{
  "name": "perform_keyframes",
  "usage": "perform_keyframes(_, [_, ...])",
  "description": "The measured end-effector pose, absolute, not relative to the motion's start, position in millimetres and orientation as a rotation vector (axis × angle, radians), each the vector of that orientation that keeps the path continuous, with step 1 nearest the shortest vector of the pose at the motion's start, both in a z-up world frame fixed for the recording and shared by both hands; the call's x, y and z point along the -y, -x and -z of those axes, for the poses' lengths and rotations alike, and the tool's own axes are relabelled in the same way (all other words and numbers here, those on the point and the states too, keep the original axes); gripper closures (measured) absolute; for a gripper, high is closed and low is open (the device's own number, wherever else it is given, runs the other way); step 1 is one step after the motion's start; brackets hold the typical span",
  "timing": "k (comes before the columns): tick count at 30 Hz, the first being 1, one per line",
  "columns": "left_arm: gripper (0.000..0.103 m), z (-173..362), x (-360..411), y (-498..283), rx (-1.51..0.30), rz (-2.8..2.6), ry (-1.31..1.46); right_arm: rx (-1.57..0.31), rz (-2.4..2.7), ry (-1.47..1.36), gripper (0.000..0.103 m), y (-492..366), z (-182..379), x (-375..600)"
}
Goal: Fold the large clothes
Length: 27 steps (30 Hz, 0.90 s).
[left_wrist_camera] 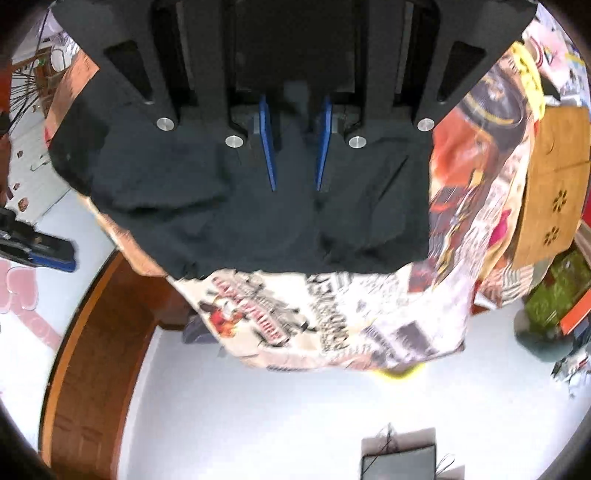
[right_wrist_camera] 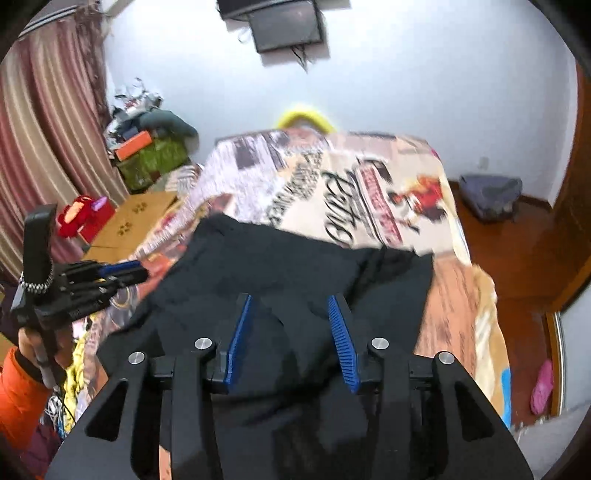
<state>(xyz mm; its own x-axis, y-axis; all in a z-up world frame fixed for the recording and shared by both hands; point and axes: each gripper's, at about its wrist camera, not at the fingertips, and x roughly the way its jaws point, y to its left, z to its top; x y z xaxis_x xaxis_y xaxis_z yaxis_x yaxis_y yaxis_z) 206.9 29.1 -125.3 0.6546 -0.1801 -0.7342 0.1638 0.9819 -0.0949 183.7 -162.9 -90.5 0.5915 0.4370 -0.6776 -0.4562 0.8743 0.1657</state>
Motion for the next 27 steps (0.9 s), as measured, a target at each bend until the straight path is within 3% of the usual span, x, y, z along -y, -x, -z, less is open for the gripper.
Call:
perform_keyframes(4, [0.082,137,-10,-218,-0.861,0.244,0.029,-0.881,-0.534,0.037,0.064,-193,125,143])
perform_keyframes(11, [0.082,215,4,-216,-1.025,0.223,-0.038,-1.069,-0.539,0.055,0.064,-186,191,143])
perform_keyframes(15, [0.082,227,0,-214,-1.044,0.209,0.0,-1.059,-0.534,0.108,0.064,-174,184,144])
perform_keyframes(22, [0.08,186,-24,-197,-0.971,0.181,0.029,-0.958,-0.525,0.106,0.064,-161,142,164])
perform_keyframes(24, [0.072,171,-42,-187,-0.936,0.146,0.03,-0.93,-0.508,0.095,0.064,-158,133,174])
perform_keyframes(26, [0.054,160,-60,-178,-0.907,0.105,0.036,-0.906,-0.47,0.083,0.063,-154,124,191])
perform_keyframes(27, [0.052,156,-70,-173,-0.895,0.087,0.041,-0.899,-0.451,0.078,0.06,-153,121,198])
